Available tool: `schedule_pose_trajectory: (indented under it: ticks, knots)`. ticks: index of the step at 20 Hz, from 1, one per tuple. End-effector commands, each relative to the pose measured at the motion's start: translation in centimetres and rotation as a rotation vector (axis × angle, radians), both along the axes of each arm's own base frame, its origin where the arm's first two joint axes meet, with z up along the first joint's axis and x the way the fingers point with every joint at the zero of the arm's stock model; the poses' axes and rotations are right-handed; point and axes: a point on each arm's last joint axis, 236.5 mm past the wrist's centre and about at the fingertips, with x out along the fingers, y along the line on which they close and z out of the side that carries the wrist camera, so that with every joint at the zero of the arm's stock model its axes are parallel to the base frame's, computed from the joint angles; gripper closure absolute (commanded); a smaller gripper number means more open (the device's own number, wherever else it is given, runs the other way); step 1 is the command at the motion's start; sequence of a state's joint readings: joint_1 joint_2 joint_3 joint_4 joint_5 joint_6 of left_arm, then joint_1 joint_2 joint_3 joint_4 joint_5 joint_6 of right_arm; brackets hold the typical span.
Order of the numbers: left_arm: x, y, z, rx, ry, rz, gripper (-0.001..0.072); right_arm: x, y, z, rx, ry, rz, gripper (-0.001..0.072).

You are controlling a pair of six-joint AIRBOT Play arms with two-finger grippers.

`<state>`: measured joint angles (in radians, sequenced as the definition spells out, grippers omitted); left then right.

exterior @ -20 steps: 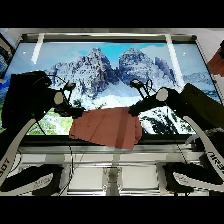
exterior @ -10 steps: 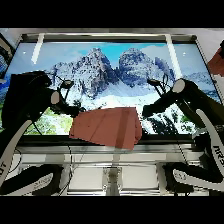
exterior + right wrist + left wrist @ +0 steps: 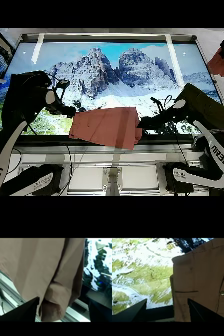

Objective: Fold the clothes and pants, and hang the long-sleeved shirts on hangers.

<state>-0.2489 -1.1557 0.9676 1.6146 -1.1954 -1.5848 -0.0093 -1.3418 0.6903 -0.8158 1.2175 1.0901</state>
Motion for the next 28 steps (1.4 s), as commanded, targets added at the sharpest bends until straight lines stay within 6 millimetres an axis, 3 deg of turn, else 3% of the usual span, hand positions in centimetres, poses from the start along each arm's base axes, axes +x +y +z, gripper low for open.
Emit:
schedule_pose_trajectory:
  ticks: [1,6,8,9,10,11,12,15,18,20,23,25,28]
  knots:
    - [-0.1,0.0,0.0,-0.002,0.002,0.0,0.0118,-0.5,2.3,-1.5,0.059,0.054,-0.027,0.002]
    - [-0.1,0.0,0.0,-0.001,0.004,0.0,0.0118,-1.7,6.2,-3.5,0.1,0.131,-0.013,0.0044]
    - [-0.1,0.0,0.0,-0.001,0.004,0.0,0.0118,-1.8,6.8,-3.5,0.095,0.122,0.013,0.0051]
    - [-0.1,0.0,0.0,-0.001,0.004,0.0,0.0119,-1.6,7.0,-3.3,0.096,0.117,0.012,0.0161]
    - [-0.1,0.0,0.0,-0.001,0.004,0.0,0.0118,-1.4,7.2,-3.1,0.102,0.111,0.013,0.0376]
    - [-0.1,0.0,0.0,-0.001,0.004,0.0,0.0119,-1.3,7.4,-3.0,0.106,0.1,0.026,0.0644]
    - [-0.1,0.0,0.0,-0.001,0.004,0.0,0.0119,-1.2,7.5,-2.8,0.106,0.094,0.037,0.07]
    - [-0.1,0.1,0.0,0.003,0.003,-0.001,0.0118,0.0,8.0,-0.9,0.138,0.066,0.08,0.0703]
    - [-0.1,0.1,0.0,0.003,0.003,-0.001,0.0119,4.5,7.0,3.7,0.161,-0.039,0.082,0.0703]
    - [-0.1,0.1,0.0,0.004,0.003,-0.001,0.0119,8.5,3.7,7.0,0.071,-0.147,0.033,0.0703]
    - [0.0,0.3,0.0,0.01,0.001,-0.002,0.0119,12.5,-4.8,12.2,-0.128,-0.283,-0.064,0.0703]
    - [0.0,0.3,0.0,0.01,0.0,-0.002,0.0118,12.7,-11.1,15.3,-0.225,-0.305,-0.135,0.0703]
    - [0.0,0.3,0.1,0.009,-0.003,-0.002,0.0118,11.9,-20.4,18.3,-0.309,-0.309,-0.343,0.0703]
